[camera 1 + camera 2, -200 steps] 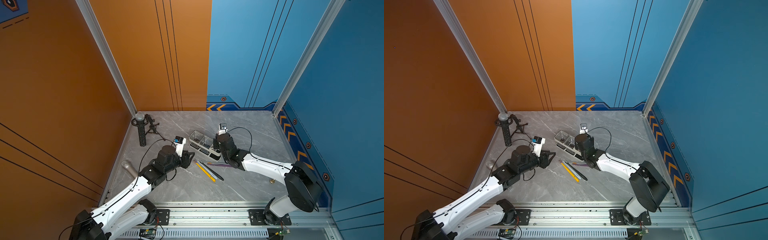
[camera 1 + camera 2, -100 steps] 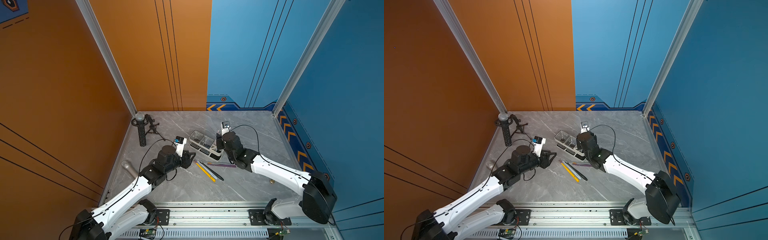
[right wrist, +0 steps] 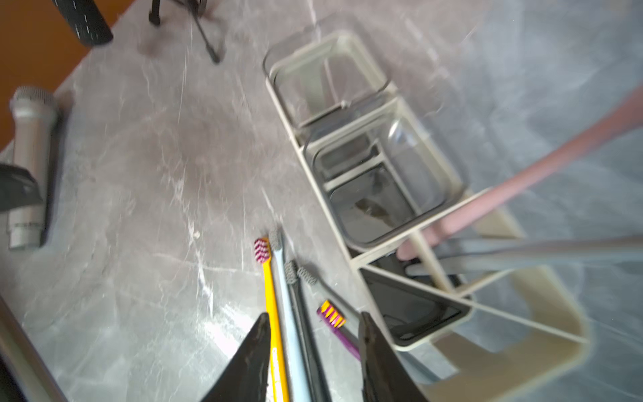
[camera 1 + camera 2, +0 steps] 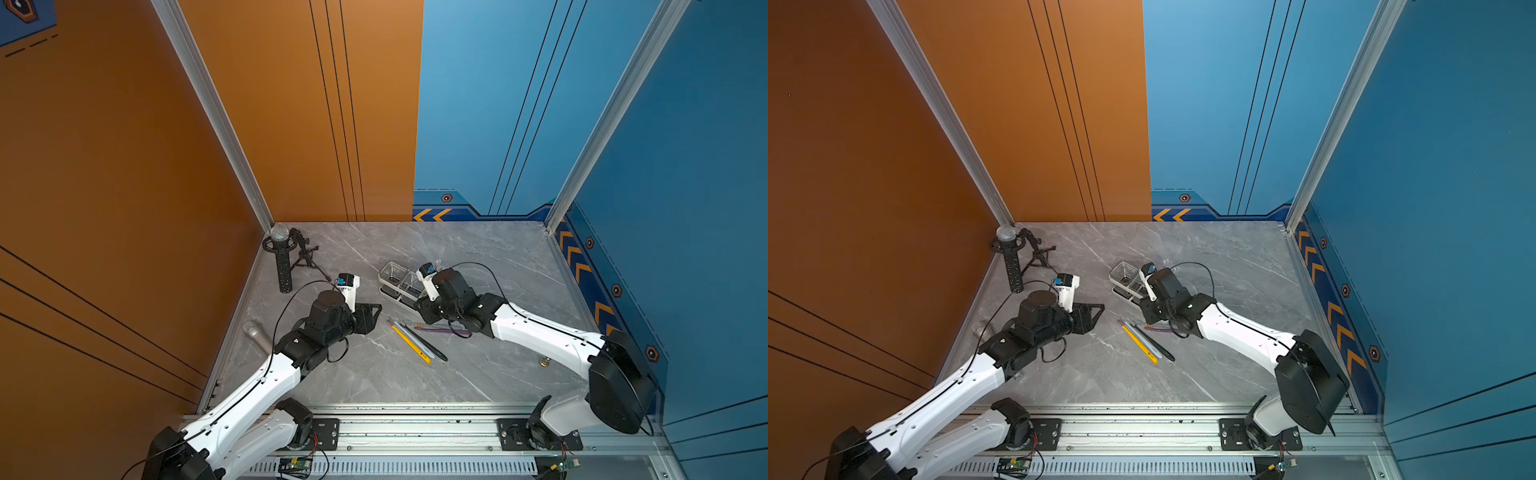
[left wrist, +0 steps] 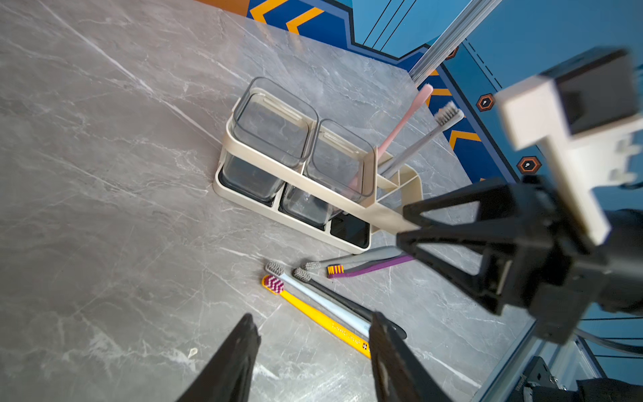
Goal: Place the toothbrush into the toothbrush holder
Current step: Place the toothbrush in the toothbrush holder, then pick up the toothbrush from the center of the board.
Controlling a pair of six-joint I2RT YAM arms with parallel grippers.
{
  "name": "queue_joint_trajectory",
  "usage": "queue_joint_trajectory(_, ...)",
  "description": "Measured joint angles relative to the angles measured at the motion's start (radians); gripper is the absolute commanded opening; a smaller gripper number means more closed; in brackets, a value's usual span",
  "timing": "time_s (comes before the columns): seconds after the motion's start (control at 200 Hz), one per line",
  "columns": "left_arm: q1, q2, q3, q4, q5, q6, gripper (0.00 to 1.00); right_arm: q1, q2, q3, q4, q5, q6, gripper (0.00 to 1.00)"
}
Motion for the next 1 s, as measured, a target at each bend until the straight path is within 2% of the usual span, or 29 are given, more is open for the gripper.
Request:
queue_joint_trajectory(0.23, 0.009, -0.159, -0.035, -0.020, -0.003, -0.048, 0.57, 0.110, 0.134, 0.043, -0.085, -0.108, -0.019, 0.37)
queue_joint_trajectory(0.375, 0.013, -0.225, -0.044, -0.032, -0.001, -0.071, 0.58, 0.148, 0.198, 0.078, -0.114, -0.114, -0.022, 0.37)
queue_joint_trajectory(0.515, 0.013, -0.237, -0.044, -0.036, -0.001, -0.078, 0.58, 0.161, 0.231, 0.093, -0.142, -0.099, -0.023, 0.37)
queue_joint_trajectory(0.826, 0.019, -0.225, -0.048, -0.040, -0.001, -0.077, 0.58, 0.173, 0.281, 0.167, -0.222, 0.015, -0.057, 0.36)
queue_joint_trajectory(0.996, 0.019, -0.217, -0.048, -0.040, -0.001, -0.077, 0.59, 0.164, 0.318, 0.181, -0.245, 0.029, -0.060, 0.36)
